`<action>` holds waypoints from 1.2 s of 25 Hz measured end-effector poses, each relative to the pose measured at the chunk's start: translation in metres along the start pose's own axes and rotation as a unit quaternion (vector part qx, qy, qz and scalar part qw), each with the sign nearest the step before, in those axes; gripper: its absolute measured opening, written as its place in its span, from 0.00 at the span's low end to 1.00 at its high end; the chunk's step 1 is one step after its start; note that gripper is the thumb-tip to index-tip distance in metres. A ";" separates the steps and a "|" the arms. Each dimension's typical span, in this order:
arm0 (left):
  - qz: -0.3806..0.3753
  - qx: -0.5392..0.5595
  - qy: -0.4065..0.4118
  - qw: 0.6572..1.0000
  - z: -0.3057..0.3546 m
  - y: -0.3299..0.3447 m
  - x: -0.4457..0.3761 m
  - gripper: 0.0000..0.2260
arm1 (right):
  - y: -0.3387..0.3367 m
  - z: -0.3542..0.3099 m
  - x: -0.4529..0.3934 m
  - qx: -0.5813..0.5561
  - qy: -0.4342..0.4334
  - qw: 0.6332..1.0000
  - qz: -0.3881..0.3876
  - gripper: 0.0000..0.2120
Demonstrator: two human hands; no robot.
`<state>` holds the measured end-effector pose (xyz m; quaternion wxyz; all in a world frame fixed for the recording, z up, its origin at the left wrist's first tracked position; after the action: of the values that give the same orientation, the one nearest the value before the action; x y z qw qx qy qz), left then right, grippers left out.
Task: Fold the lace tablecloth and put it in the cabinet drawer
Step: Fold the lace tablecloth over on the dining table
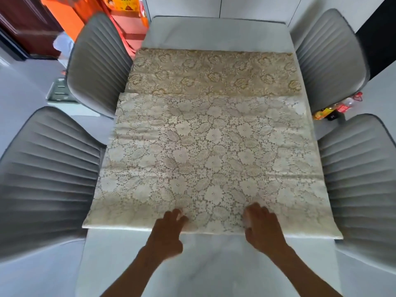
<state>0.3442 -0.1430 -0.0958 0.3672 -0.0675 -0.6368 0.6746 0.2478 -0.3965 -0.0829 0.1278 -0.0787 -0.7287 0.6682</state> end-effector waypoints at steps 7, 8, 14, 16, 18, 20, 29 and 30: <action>0.114 -0.068 0.079 0.988 0.003 0.006 0.015 0.22 | 0.013 -0.007 0.039 0.101 -0.036 0.994 -0.005 0.16; 0.115 -0.072 0.087 0.987 0.005 0.006 0.015 0.20 | 0.011 -0.009 0.039 0.099 -0.035 0.994 -0.009 0.15; 0.157 -0.101 0.063 0.980 0.011 0.011 0.032 0.25 | 0.007 -0.015 0.059 0.063 -0.019 0.998 -0.010 0.14; 0.169 -0.120 0.062 0.976 0.011 0.017 0.037 0.23 | 0.011 -0.015 0.070 0.063 -0.014 0.998 -0.011 0.14; 0.161 -0.117 0.076 0.977 0.022 0.022 0.047 0.21 | 0.015 -0.006 0.084 0.076 -0.004 0.997 -0.032 0.11; 0.097 -0.114 0.047 0.988 0.032 0.032 0.070 0.18 | 0.027 0.000 0.111 0.091 0.001 0.989 -0.114 0.13; -0.038 0.056 -0.114 0.991 0.035 0.022 0.099 0.16 | 0.008 0.014 0.132 -0.019 0.013 0.981 -0.193 0.11; -0.015 0.060 -0.117 0.991 0.028 0.006 0.082 0.15 | -0.001 0.014 0.112 -0.034 0.025 0.983 -0.177 0.08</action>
<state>0.2671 -0.1173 -0.0656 0.3035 0.0432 -0.6350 0.7091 0.1365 -0.3777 -0.0736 0.2601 0.0306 -0.7499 0.6075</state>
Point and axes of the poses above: each hand's wrist, its own x-axis away from the middle knuckle, its own y-axis out of the palm, z = x × y, the point moved 5 cm from there along -x, towards the middle knuckle, and after that the axes turned 13 degrees about z, right-handed, at the moved point
